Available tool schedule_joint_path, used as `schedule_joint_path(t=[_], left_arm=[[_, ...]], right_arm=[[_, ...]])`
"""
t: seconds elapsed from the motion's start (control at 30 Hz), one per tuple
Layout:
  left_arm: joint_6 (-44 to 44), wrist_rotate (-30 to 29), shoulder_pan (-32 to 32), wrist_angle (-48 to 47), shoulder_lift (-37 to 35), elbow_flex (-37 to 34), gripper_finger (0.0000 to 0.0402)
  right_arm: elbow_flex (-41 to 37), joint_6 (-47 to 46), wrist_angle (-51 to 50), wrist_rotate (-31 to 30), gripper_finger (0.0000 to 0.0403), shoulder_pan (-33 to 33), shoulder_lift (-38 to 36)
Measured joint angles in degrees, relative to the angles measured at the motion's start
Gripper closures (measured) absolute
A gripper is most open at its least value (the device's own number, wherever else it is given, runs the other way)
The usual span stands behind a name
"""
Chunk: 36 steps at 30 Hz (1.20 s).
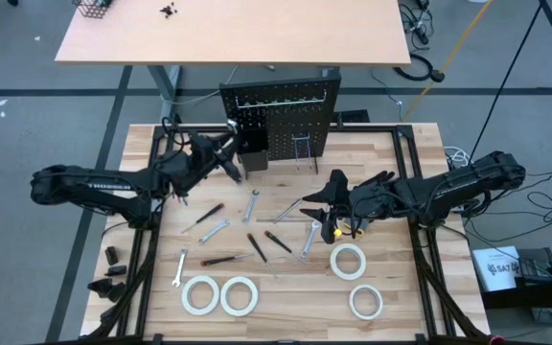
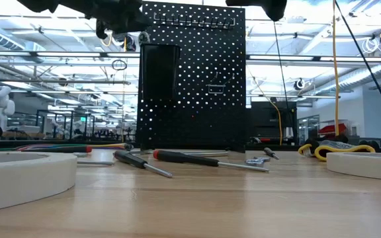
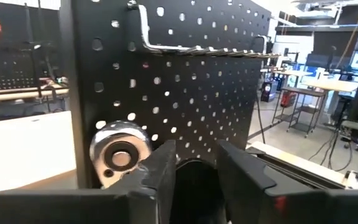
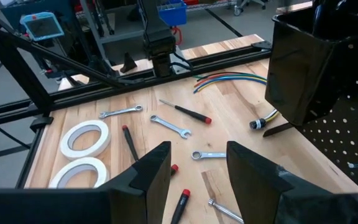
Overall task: Hang tools onto peg board
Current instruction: Put the magnet pick up tool into the peg board
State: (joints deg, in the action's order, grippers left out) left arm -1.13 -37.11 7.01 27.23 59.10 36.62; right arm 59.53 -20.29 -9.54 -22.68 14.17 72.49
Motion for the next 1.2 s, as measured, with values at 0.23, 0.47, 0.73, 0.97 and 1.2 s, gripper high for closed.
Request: schedule_joint_path(t=[0.23, 0.47, 0.73, 0.97, 1.2], left_arm=[[0.03, -1.56, -1.18, -2.61, -5.27, -0.02, 0.0275], [-3.28, -1.36, -1.14, -12.13, -14.91, -0.02, 0.0274], [-16.97, 19.58, -1.49, -30.6, -16.95, -0.61, 0.0274], [-20.93, 25.59, -8.59, -36.13, -12.2, -0.63, 0.0274], [-19.58, 23.53, -16.73, -37.03, -8.03, -0.63, 0.0274]], right_arm=[[-0.01, -0.02, 0.04, 0.01, 0.0252, 0.0, 0.0], [-0.02, -0.02, 0.41, 0.0, 0.0252, -0.03, 0.26], [0.0, -0.68, 2.75, 0.19, 0.0252, -1.03, 4.75], [0.0, -5.23, 2.58, 0.38, 0.0252, -0.94, 11.94], [0.0, -10.61, 1.97, 0.43, 0.0252, -0.94, 17.22]])
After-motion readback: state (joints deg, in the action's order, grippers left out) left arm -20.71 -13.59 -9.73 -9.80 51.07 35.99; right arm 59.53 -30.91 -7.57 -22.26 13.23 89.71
